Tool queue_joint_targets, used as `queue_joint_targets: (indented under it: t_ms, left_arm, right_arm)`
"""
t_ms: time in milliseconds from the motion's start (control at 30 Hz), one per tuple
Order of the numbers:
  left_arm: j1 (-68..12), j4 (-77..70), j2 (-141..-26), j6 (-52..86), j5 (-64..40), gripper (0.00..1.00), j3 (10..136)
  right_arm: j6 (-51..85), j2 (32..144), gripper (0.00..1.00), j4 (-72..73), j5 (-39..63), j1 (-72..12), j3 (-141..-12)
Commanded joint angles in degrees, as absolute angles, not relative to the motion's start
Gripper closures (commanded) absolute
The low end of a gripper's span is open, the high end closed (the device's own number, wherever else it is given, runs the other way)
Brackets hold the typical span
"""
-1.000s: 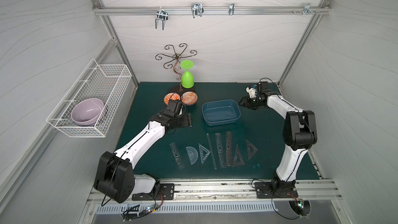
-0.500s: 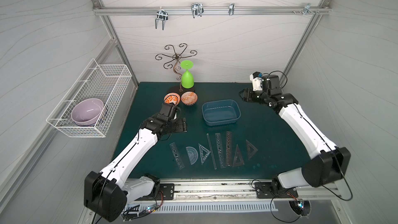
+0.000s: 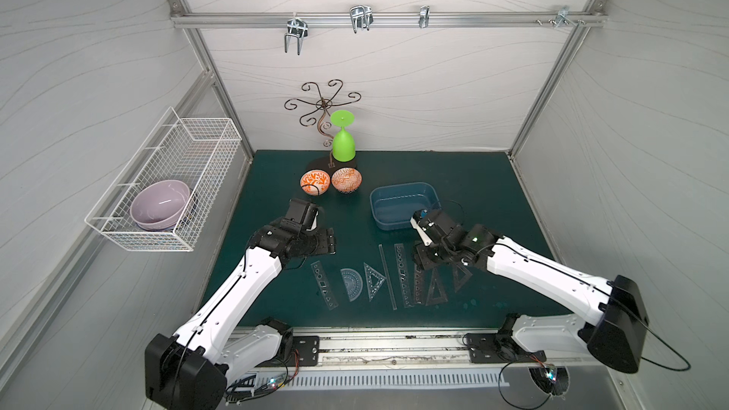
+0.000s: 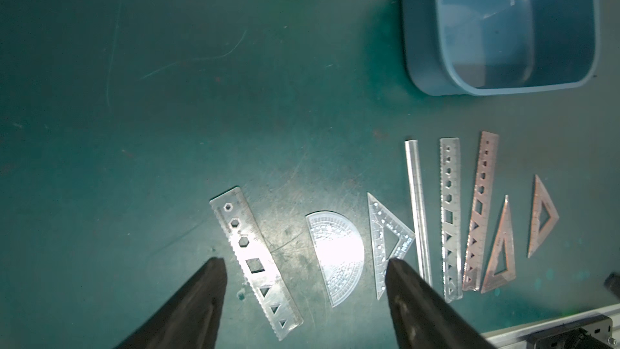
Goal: Put the scattered rulers into the storage box
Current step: Pick up the ruler from the center of the board.
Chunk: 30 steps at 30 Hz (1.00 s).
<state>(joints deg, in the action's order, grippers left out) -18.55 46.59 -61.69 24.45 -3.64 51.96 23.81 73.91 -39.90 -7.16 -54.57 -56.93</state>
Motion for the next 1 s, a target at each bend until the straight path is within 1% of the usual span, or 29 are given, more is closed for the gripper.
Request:
queue_joint_targets:
  t_ms: [0,100,367,800,967]
  left_arm:
    - [-15.3,47.5,-62.0,23.0,-6.6,0.22,51.7]
    - [-13.9,47.3,-61.9,22.7,-7.6,0.24,51.3]
    - [-13.9,47.3,-62.8,22.6,-7.6,0.26,51.5]
    - [-13.9,46.8,-62.2,22.5,-8.4,0.26,51.2]
    - [-13.9,46.8,-61.8,22.4,-8.2,0.26,51.2]
  right_arm:
    - [27.6,78.4,0.50,-40.7,-9.3,-59.2,-57.3]
    - [28.4,83.7,0.51,-39.0,-8.3,-62.0,-59.1]
    - [28.6,98.0,0.54,-38.8,-6.7,-64.0,-67.9]
    - [29.3,105.5,0.57,-38.8,-6.9,-63.8,-70.8]
    - [29.4,106.6,0.62,-38.8,-7.0,-63.8,-70.8]
